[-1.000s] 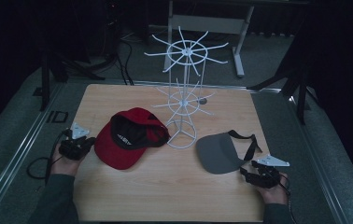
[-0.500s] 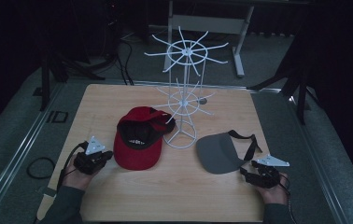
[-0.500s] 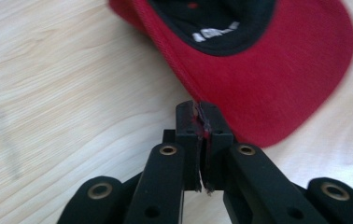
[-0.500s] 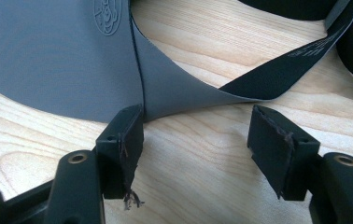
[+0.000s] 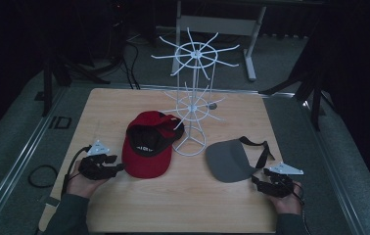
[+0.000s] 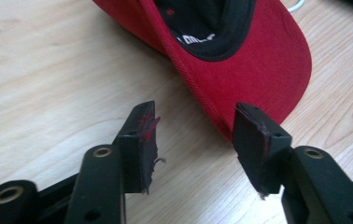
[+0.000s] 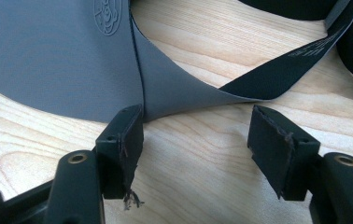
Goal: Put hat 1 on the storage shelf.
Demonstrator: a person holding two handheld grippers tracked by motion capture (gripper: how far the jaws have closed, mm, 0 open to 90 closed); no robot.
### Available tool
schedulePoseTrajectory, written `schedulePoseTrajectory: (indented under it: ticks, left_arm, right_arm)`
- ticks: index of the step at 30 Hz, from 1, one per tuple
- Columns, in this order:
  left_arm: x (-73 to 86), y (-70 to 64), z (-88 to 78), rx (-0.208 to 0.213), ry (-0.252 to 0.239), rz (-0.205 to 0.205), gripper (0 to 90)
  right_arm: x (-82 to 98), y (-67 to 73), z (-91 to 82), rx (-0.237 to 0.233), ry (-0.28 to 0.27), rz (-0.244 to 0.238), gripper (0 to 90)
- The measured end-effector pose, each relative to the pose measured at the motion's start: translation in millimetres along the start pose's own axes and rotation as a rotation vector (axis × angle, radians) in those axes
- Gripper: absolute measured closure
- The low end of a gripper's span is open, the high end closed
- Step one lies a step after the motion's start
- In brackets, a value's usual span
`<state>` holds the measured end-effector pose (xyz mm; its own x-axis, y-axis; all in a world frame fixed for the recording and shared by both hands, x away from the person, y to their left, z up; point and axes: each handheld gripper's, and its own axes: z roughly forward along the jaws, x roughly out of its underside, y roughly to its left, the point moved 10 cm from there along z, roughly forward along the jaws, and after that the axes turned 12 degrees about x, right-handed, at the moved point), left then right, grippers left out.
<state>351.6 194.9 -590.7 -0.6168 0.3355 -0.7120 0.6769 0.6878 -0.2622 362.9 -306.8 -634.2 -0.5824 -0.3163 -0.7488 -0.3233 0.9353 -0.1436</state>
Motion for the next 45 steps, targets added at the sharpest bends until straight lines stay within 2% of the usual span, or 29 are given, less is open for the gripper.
schedulePoseTrajectory:
  ticks: [3,16,24,29,35,38,39,40,45]
  left_arm:
    - [-1.2,-0.7,6.6,0.03,-0.001,-0.019,48.3]
    - [-2.2,-3.8,38.9,0.07,0.08,-0.021,47.9]
    - [1.5,-7.5,52.4,0.093,0.136,0.007,48.9]
    - [0.1,-8.8,55.1,0.106,0.147,0.011,48.4]
    - [3.7,-13.6,58.3,0.142,0.177,0.025,46.6]
    - [3.6,-14.8,58.1,0.152,0.177,0.021,51.2]
    - [3.4,-17.8,57.4,0.177,0.177,0.012,51.2]
    - [3.6,-19.1,56.7,0.192,0.178,0.013,55.8]
    - [5.9,-23.4,53.1,0.254,0.17,-0.003,64.9]
  right_arm:
    - [0.0,0.0,0.0,0.0,0.0,0.0,35.8]
    - [0.0,0.0,0.0,-0.001,0.0,0.0,35.6]
    - [0.0,0.3,0.0,-0.003,0.0,-0.001,35.0]
    - [0.0,0.3,0.1,-0.003,0.0,-0.001,35.0]
    - [0.0,0.3,0.1,-0.003,0.0,-0.001,35.0]
    - [0.0,0.3,0.1,-0.003,0.0,-0.001,34.9]
    - [0.0,0.3,0.1,-0.003,0.0,-0.002,34.9]
    - [0.0,0.3,0.1,-0.003,0.0,-0.002,34.9]
    - [0.0,0.3,0.1,-0.003,0.0,-0.002,34.9]
